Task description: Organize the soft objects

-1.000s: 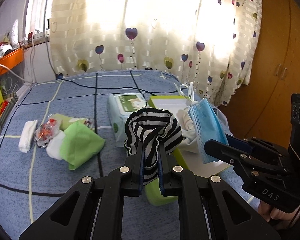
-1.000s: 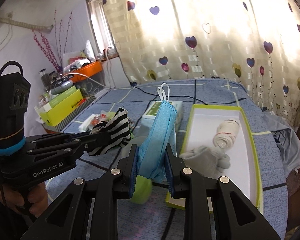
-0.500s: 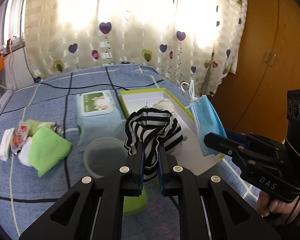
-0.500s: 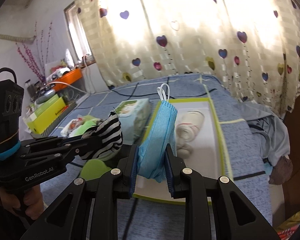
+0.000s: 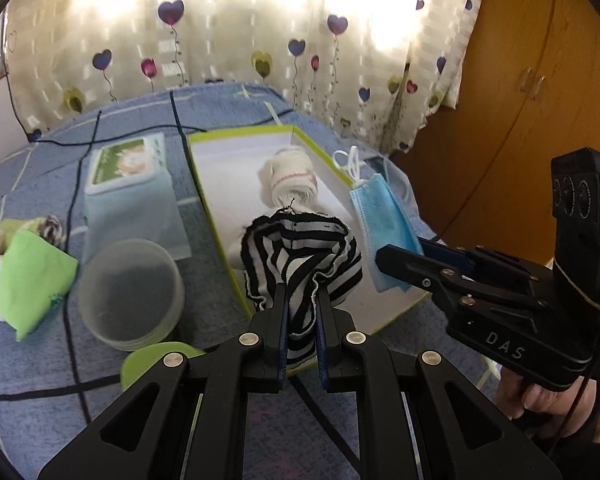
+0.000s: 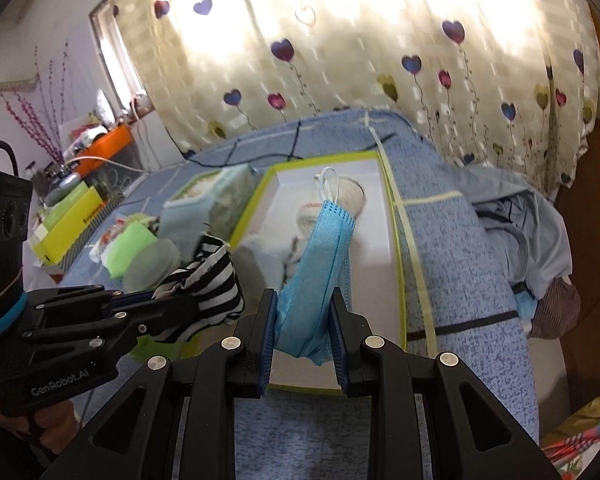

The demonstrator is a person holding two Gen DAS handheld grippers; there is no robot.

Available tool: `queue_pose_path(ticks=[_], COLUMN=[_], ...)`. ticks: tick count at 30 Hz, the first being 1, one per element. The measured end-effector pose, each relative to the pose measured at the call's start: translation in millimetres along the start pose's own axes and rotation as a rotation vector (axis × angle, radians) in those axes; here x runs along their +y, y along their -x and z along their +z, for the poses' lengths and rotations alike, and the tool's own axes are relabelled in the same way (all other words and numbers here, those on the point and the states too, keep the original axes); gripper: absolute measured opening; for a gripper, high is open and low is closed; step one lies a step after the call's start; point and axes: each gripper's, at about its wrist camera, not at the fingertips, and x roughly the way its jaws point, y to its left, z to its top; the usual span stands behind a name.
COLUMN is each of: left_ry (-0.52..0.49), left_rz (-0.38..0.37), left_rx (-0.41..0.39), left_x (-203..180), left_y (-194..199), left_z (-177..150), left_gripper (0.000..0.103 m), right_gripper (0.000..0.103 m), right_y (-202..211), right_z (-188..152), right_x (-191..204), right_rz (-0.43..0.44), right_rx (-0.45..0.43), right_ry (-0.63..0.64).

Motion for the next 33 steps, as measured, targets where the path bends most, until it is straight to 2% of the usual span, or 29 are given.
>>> queue_pose_path(ticks=[8,17,20,22,24,28,33], left_ry=[0.013,0.039,0.040,0.037,0.030,0.021,0.005], left_rz=[-0.032,-0.017,-0.033,-0.046,-0.057,-0.070,-0.092], left_rx=[0.066,0.087,0.082,0.079,0.072,0.052,0.021], left_x=[-2.2,3.5,3.2,2.8,0.0,-3.5,-7.2], left_y=[-29.6,-54.3,-53.9,-51.8,-47.9,-37.5,-23.8], left_z=[4.6,23.4,24.0,23.8,23.3,21.0,19.2], left_gripper=[0.012,0.012,0.012,0.013,0.014,0.018,0.025], right_gripper=[0.023,0.025,0.029,0.043,0.047,0.053,0.054], right_y=[-23.2,-40.9,-41.1,-37.2,-32.5,-20.7,-10.2], right_z=[-1.6,11.6,15.1,14.9,14.2,13.5,13.2], right_x=[-12.0,-20.8,-22.7,-21.8,-19.9,-16.4,-14.3], right_rz=[-0.024,-0.050,-0.052,-0.047,-0.050,-0.057,-0.067], right_rx=[0.067,0.082,0.073,0.066,0.056,0.034,0.014], right_ry=[-0.007,0.012,0.010,0.012,0.019,0.024,0.025])
